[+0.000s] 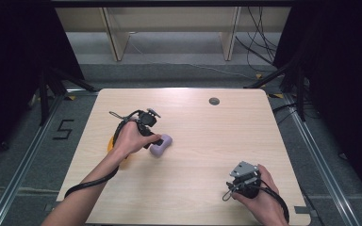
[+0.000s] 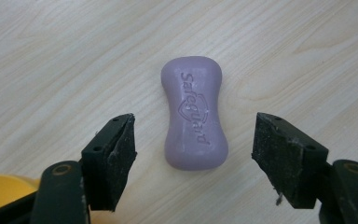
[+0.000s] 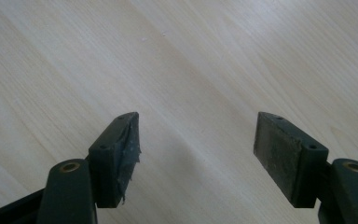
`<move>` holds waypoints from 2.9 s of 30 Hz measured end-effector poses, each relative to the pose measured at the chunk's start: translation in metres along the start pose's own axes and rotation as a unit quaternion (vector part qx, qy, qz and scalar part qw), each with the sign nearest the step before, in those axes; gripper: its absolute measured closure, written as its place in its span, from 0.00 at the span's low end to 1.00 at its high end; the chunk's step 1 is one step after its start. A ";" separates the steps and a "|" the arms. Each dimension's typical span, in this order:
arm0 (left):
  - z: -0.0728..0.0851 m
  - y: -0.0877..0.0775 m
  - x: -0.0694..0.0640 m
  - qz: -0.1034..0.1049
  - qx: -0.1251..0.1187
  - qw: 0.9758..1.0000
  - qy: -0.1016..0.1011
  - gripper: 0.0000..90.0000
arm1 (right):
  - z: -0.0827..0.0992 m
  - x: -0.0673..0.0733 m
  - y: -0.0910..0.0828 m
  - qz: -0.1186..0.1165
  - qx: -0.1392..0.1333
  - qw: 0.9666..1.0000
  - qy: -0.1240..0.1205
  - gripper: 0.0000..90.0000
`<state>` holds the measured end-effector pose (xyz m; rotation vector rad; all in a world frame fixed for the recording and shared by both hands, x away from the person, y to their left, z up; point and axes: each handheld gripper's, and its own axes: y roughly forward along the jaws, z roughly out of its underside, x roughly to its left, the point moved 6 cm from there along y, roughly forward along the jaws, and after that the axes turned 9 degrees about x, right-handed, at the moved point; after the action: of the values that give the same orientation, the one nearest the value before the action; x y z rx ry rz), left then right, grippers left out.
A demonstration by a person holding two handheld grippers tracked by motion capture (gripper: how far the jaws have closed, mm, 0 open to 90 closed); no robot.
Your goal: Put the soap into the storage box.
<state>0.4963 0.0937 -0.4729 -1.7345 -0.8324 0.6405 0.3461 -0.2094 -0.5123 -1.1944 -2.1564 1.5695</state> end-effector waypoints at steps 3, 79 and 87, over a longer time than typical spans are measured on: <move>-0.006 0.004 -0.002 -0.002 0.006 1.000 -0.002 0.33 | 0.000 0.001 0.000 -0.002 0.003 1.000 0.003 0.36; -0.012 0.047 -0.015 0.032 0.131 0.991 -0.024 0.54 | 0.001 -0.001 0.001 0.001 0.000 1.000 0.001 0.36; -0.008 0.038 -0.021 0.042 0.121 0.992 -0.021 0.54 | 0.002 -0.001 0.001 0.000 0.002 1.000 0.000 0.36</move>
<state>0.4980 0.0647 -0.5062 -1.5466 -0.6831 0.8038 0.3460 -0.2112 -0.5132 -1.1930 -2.1529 1.5715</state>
